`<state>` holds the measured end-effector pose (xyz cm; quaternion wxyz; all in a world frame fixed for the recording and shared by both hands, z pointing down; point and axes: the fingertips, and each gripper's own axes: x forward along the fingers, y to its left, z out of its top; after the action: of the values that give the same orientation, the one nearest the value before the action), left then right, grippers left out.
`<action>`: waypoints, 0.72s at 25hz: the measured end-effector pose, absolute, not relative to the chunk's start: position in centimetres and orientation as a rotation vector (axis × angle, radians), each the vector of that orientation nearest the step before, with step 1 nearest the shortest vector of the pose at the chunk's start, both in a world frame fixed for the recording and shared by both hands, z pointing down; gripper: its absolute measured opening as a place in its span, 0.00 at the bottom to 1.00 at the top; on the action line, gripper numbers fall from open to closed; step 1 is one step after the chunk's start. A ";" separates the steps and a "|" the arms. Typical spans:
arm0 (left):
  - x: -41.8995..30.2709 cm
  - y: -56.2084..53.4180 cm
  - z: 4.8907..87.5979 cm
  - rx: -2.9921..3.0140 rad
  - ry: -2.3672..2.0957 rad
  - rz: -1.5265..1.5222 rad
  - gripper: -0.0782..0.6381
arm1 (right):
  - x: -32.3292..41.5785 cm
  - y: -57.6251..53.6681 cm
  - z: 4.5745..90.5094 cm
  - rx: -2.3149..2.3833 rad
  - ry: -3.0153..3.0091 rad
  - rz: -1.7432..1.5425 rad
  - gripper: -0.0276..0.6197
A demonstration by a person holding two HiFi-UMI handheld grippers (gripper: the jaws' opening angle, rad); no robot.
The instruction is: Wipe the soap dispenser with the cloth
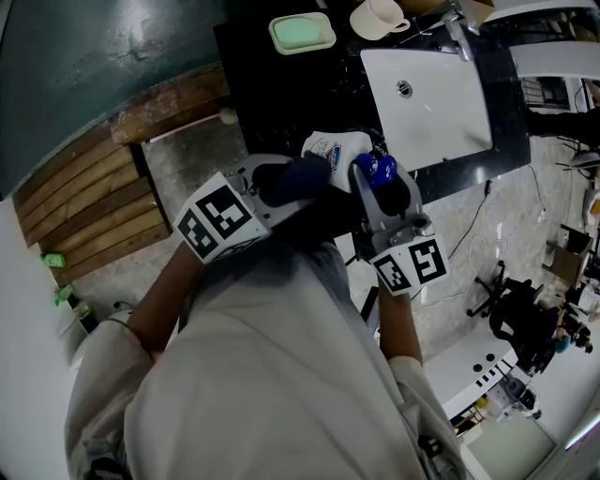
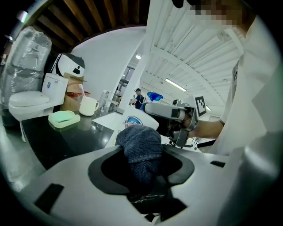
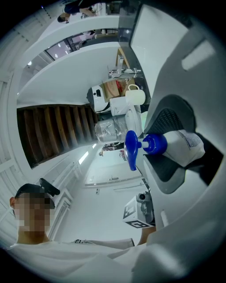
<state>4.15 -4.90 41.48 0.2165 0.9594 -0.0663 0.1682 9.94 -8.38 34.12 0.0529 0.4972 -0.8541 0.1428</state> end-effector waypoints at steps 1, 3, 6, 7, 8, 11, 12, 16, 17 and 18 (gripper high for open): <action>4.2 -4.9 41.3 2.660 -0.177 0.464 0.36 | 9.9 -8.4 34.1 1.514 -2.596 0.435 0.26; 4.3 -4.9 40.9 2.669 -0.172 0.457 0.36 | 9.9 -8.4 34.1 1.517 -2.594 0.437 0.26; 4.5 -5.0 40.0 2.681 -0.169 0.430 0.36 | 9.9 -8.4 34.1 1.518 -2.592 0.437 0.26; 4.6 -5.0 39.6 2.685 -0.167 0.420 0.36 | 9.9 -8.4 34.1 1.519 -2.591 0.437 0.26; 4.7 -5.1 39.4 2.689 -0.166 0.411 0.36 | 9.9 -8.4 34.1 1.520 -2.590 0.437 0.26; 4.8 -5.1 38.8 2.700 -0.158 0.386 0.36 | 9.9 -8.5 34.1 1.525 -2.591 0.441 0.26; 4.9 -5.1 38.6 2.705 -0.153 0.382 0.36 | 10.0 -8.4 34.1 1.527 -2.591 0.443 0.26; 4.9 -5.2 38.1 2.710 -0.124 0.360 0.36 | 9.9 -8.4 34.1 1.525 -2.588 0.442 0.26; 4.9 -5.3 38.0 2.707 -0.120 0.353 0.36 | 9.9 -8.4 34.1 1.523 -2.587 0.440 0.26; 4.9 -5.3 37.9 2.704 -0.119 0.347 0.36 | 9.9 -8.4 34.2 1.522 -2.586 0.438 0.26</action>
<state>4.90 -5.27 37.88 0.2047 0.9699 -0.0428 0.1246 9.85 -8.41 34.15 0.0544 0.5010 -0.8516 0.1443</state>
